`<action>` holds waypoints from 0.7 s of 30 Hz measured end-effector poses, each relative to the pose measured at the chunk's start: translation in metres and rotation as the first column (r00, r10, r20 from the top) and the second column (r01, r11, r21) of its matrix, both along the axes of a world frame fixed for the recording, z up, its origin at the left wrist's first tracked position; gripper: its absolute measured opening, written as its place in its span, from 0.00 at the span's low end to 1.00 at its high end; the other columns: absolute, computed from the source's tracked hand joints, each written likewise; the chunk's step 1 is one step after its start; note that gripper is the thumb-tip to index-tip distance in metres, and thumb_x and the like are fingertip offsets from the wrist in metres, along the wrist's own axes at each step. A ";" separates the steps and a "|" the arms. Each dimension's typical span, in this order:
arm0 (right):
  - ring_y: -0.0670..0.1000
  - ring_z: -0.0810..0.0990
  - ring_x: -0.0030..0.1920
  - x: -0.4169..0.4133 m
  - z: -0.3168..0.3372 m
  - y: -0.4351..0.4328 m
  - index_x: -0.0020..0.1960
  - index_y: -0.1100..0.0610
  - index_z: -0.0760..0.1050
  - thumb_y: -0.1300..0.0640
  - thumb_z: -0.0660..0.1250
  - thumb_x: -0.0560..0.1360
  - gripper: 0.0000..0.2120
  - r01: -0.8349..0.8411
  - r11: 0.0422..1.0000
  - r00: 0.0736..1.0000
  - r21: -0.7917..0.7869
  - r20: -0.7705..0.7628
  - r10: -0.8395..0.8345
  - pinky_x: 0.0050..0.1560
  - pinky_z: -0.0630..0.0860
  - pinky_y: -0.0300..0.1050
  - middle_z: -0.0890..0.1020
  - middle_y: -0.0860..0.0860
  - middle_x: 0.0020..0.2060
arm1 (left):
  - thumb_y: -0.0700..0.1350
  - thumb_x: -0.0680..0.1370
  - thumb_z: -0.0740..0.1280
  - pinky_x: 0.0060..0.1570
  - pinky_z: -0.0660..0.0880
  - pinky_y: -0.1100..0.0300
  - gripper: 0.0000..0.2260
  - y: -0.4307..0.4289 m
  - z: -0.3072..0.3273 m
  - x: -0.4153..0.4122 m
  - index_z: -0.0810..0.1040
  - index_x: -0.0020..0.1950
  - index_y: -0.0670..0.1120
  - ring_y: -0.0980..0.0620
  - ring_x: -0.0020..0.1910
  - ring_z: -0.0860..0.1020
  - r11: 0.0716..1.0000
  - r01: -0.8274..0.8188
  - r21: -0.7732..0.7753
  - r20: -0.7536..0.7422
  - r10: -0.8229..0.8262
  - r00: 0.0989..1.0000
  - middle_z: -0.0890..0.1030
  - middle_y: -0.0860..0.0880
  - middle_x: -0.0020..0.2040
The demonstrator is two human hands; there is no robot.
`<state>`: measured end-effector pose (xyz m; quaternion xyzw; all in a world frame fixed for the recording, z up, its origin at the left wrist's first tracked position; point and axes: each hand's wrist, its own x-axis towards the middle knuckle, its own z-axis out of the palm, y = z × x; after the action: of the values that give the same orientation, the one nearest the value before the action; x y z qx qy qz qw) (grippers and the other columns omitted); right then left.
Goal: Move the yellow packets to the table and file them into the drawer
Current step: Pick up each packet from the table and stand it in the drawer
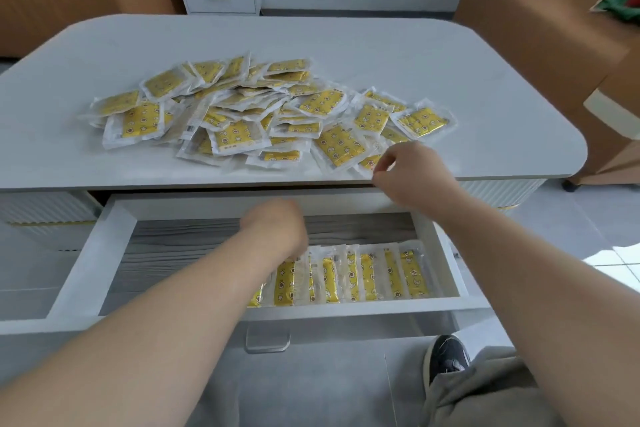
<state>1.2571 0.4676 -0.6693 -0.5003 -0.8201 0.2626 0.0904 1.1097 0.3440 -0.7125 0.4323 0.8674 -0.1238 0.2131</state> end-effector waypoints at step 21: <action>0.54 0.84 0.27 -0.004 -0.009 0.051 0.47 0.61 0.72 0.57 0.63 0.81 0.07 0.357 0.815 0.772 -0.456 -0.347 -0.532 0.21 0.68 0.36 0.84 0.55 0.34 | 0.58 0.76 0.71 0.48 0.79 0.54 0.14 0.012 0.041 0.009 0.81 0.50 0.47 0.49 0.47 0.79 0.939 -0.004 0.345 0.172 -0.059 0.983 0.80 0.50 0.48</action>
<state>1.2528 0.5188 -0.6778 -0.6139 -0.5663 0.4909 0.2479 1.1190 0.3561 -0.6717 0.4844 0.8467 0.0660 0.2099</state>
